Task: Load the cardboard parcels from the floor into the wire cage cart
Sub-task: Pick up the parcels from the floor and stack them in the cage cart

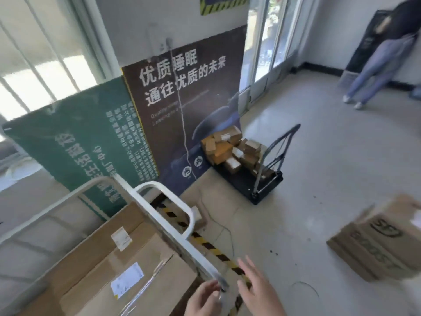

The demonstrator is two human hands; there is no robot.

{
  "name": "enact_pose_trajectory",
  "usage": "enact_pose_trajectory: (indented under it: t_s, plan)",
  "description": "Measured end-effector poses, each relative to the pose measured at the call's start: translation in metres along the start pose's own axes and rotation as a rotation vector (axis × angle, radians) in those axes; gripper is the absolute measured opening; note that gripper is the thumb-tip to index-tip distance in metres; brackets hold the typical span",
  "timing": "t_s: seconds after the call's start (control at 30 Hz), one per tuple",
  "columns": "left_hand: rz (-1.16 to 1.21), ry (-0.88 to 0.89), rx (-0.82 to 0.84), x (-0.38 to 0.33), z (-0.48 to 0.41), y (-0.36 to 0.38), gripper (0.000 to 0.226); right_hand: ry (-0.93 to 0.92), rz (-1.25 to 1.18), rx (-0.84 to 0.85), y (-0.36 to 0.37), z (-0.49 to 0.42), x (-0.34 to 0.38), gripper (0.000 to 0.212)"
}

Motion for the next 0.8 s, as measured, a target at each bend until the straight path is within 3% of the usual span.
enact_pose_trajectory:
  t_s: [0.07, 0.1, 0.3, 0.43, 0.57, 0.8]
  plan:
    - [0.000, -0.002, 0.032, -0.022, -0.019, 0.097, 0.020, 0.067, -0.011, -0.073, -0.043, 0.006, -0.060, 0.055]
    - [-0.075, -0.007, 0.144, -0.034, -0.019, 0.140, 0.021, 0.109, -0.022, -0.115, -0.061, 0.013, -0.094, 0.056]
    - [-0.229, 0.019, 0.352, -0.059, -0.040, 0.326, 0.020, 0.351, -0.068, -0.248, -0.153, 0.054, -0.267, 0.064]
    - [-0.310, 0.034, 0.456, -0.053, -0.059, 0.414, 0.022, 0.456, -0.134, -0.305, -0.200, 0.082, -0.338, 0.067]
    - [-0.339, 0.019, 0.534, -0.049, -0.078, 0.492, 0.023, 0.543, -0.219, -0.465, -0.237, 0.107, -0.386, 0.063]
    - [-0.364, -0.017, 0.586, -0.059, -0.144, 0.620, 0.018, 0.652, -0.356, -0.538, -0.296, 0.108, -0.468, 0.055]
Point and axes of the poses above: each hand's wrist, its own z-axis away from the middle knuckle, its own y-axis out of the palm, x = y × z, the point moved 6 cm from there along -z, towards the middle knuckle, and after that the axes turned 8 degrees about z, right-handed, at the moved point
